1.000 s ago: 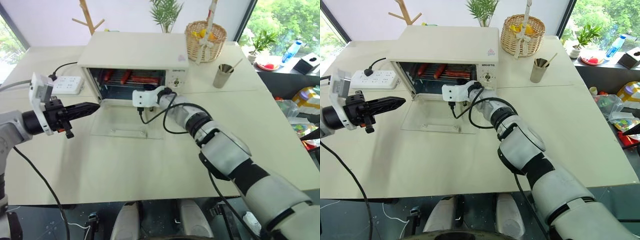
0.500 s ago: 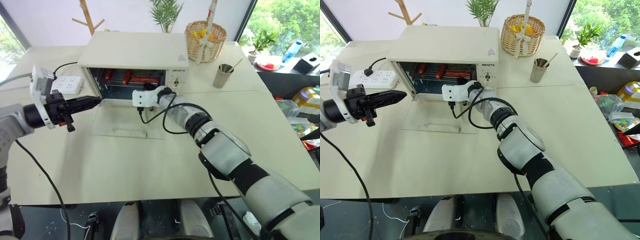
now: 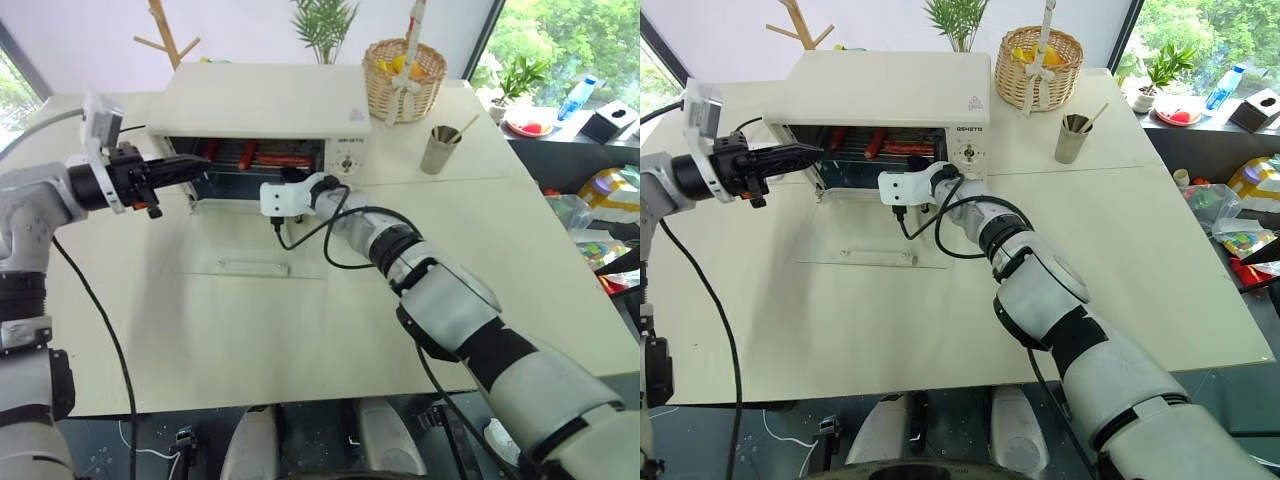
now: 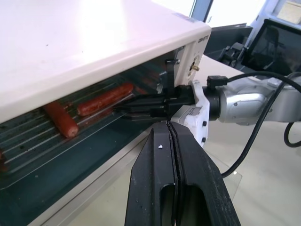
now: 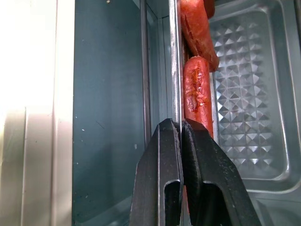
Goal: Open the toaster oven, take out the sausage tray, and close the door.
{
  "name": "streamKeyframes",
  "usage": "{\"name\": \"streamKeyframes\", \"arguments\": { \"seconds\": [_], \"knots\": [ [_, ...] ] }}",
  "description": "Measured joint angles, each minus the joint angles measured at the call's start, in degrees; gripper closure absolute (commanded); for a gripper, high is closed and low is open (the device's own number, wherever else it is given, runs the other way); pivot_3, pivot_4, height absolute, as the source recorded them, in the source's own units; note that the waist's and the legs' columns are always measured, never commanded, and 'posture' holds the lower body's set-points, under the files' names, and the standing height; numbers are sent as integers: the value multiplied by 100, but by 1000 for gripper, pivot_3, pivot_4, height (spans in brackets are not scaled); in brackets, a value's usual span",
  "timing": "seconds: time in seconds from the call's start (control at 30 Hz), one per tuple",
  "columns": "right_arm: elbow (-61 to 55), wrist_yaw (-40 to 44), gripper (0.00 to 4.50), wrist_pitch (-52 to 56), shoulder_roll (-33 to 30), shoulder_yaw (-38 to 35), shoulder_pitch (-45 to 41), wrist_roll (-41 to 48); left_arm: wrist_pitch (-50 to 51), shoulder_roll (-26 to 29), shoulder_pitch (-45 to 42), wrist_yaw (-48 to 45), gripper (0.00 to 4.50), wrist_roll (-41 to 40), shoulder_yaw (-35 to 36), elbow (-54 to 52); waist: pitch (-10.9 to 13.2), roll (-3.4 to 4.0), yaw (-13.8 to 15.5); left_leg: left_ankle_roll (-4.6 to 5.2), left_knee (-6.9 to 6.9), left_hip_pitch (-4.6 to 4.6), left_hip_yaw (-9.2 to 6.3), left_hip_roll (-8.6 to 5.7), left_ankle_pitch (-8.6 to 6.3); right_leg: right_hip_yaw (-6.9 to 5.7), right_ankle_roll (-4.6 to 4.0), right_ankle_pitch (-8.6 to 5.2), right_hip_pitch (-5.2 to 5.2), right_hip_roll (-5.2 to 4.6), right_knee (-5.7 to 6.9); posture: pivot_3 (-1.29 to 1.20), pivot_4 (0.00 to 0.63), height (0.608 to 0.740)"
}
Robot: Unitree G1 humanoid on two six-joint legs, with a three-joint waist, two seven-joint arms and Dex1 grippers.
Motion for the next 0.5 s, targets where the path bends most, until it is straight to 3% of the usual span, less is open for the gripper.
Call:
{"name": "streamKeyframes", "arguments": {
  "seconds": [0.5],
  "knots": [
    [-1484,355,4459,-308,-457,38,764,-101,-89,122,12,-252,4500,192,43,66,3,-2,-80,0,-3,-6,3,1,0,4,0,0,-8,1,0,0,150,740]
  ]
}}
